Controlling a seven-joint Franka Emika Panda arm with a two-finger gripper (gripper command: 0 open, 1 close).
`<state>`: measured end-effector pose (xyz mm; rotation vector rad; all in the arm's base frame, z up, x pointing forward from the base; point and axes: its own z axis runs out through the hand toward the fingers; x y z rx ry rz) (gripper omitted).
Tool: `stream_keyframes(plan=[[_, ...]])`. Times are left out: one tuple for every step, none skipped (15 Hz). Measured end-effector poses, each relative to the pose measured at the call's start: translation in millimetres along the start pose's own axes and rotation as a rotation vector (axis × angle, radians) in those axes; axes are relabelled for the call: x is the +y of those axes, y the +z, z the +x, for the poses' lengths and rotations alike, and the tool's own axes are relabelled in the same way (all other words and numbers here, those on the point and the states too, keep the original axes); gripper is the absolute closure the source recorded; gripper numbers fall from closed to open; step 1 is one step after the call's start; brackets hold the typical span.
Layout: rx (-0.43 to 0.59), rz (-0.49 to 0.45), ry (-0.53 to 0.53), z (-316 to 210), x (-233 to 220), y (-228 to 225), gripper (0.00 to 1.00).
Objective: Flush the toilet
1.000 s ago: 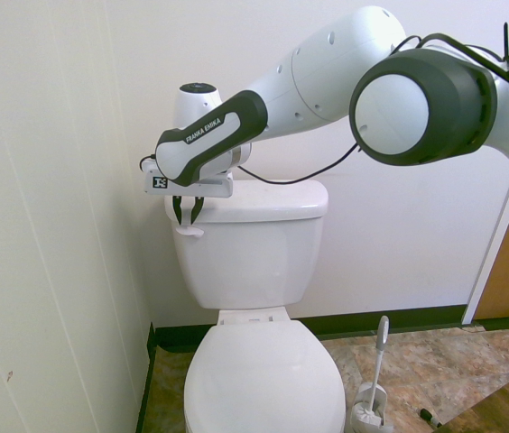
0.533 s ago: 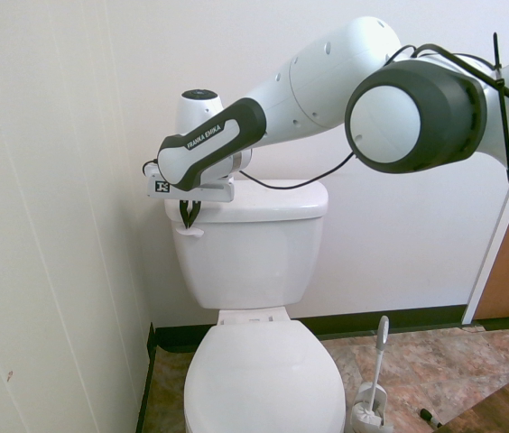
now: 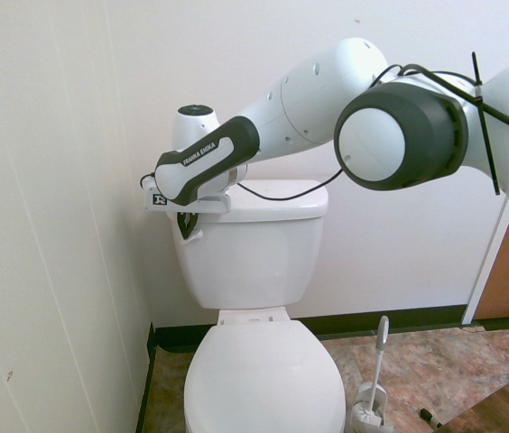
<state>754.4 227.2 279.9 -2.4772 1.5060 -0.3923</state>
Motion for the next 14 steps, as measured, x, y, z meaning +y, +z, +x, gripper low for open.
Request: stream_keyframes(plan=[[0.001, 0.002, 0.001, 0, -1, 0, 1.00], [0.001, 0.003, 0.002, 0, -1, 0, 1.00], [0.004, 0.005, 0.003, 1, -2, -1, 1.00], [0.009, 0.006, 0.002, 0, -3, -3, 1.00], [0.020, 0.009, -0.001, 0, -4, -7, 1.00], [0.031, 0.014, -0.003, -3, -6, -14, 1.00], [0.042, 0.018, -0.005, -8, -8, -25, 1.00], [0.050, 0.019, -0.010, -15, -9, -36, 1.00], [0.061, 0.017, -0.014, -23, -9, -48, 1.00], [0.072, 0.010, -0.015, -30, -6, -60, 1.00], [0.083, 0.006, -0.012, -34, -3, -73, 1.00], [0.094, 0.004, -0.009, -35, 1, -87, 1.00], [0.105, 0.006, -0.004, -33, 5, -101, 1.00], [0.113, 0.006, -0.001, -30, 11, -114, 1.00]])
